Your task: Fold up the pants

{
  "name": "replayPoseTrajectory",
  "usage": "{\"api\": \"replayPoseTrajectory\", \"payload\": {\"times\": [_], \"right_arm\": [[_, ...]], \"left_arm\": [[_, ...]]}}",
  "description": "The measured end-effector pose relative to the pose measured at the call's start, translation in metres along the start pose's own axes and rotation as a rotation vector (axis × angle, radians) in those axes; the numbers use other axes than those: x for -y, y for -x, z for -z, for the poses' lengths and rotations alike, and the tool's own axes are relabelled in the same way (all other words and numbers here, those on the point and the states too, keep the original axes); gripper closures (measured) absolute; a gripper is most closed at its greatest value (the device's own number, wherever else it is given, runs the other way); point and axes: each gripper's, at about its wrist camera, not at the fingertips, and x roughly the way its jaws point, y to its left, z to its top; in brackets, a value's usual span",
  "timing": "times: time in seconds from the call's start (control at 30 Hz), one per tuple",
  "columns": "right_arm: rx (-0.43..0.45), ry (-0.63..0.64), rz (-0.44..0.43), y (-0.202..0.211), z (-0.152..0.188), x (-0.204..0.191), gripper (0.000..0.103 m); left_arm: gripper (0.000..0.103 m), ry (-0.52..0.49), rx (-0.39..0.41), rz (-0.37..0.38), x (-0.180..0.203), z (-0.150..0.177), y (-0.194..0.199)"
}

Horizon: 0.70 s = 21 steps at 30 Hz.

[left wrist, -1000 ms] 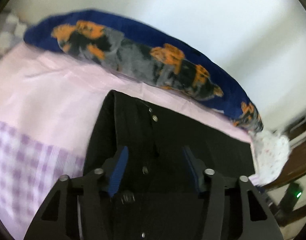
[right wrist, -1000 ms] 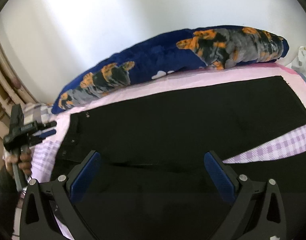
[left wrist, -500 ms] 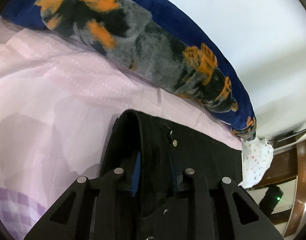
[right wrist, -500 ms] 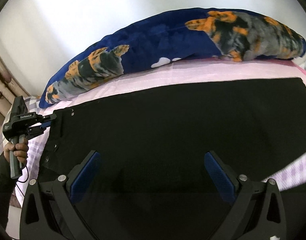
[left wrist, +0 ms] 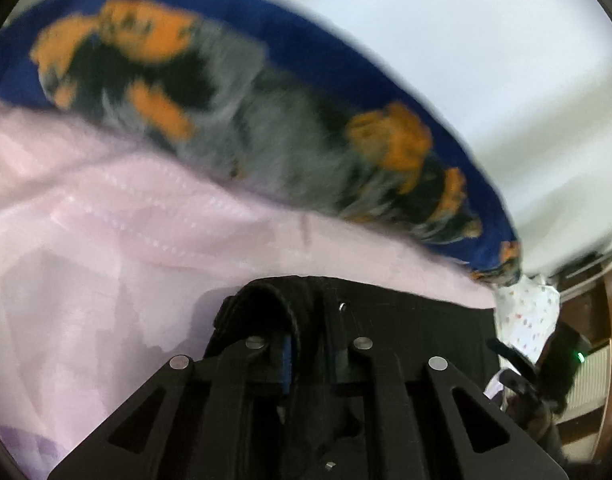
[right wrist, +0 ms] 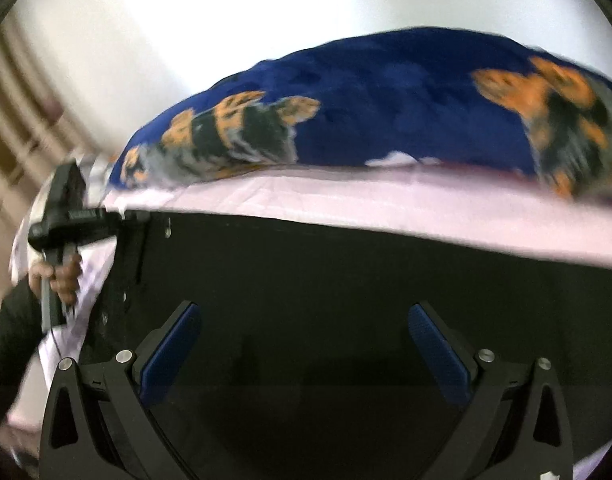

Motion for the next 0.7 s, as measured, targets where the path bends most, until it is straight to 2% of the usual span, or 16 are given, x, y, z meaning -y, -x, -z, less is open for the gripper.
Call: {"api": "replayPoseTrajectory", "payload": {"times": [0.17, 0.27, 0.37, 0.47, 0.67, 0.7], "right_arm": [[-0.134, 0.283, -0.072, -0.015, -0.034, 0.001, 0.000], [-0.188, 0.384, -0.100, -0.025, -0.056, 0.005, 0.001], [-0.250, 0.453, -0.122, -0.036, -0.075, 0.011, 0.001], [-0.338, 0.485, -0.190, -0.050, -0.085, 0.023, 0.003], [-0.481, 0.511, -0.202, -0.077, -0.086, 0.049, 0.016], [-0.494, 0.506, -0.203, -0.079, -0.086, 0.052, 0.024]], "left_arm": [[0.095, -0.161, 0.128, 0.101, 0.039, 0.017, 0.045], [0.095, -0.250, 0.173, 0.135, 0.059, 0.029, 0.065], [0.095, -0.302, 0.200, 0.151, 0.072, 0.037, 0.078], [0.095, -0.317, 0.217, 0.151, 0.077, 0.040, 0.087], [0.095, -0.329, 0.225, 0.147, 0.078, 0.041, 0.092], [0.095, -0.328, 0.225, 0.141, 0.078, 0.041, 0.092]]}}
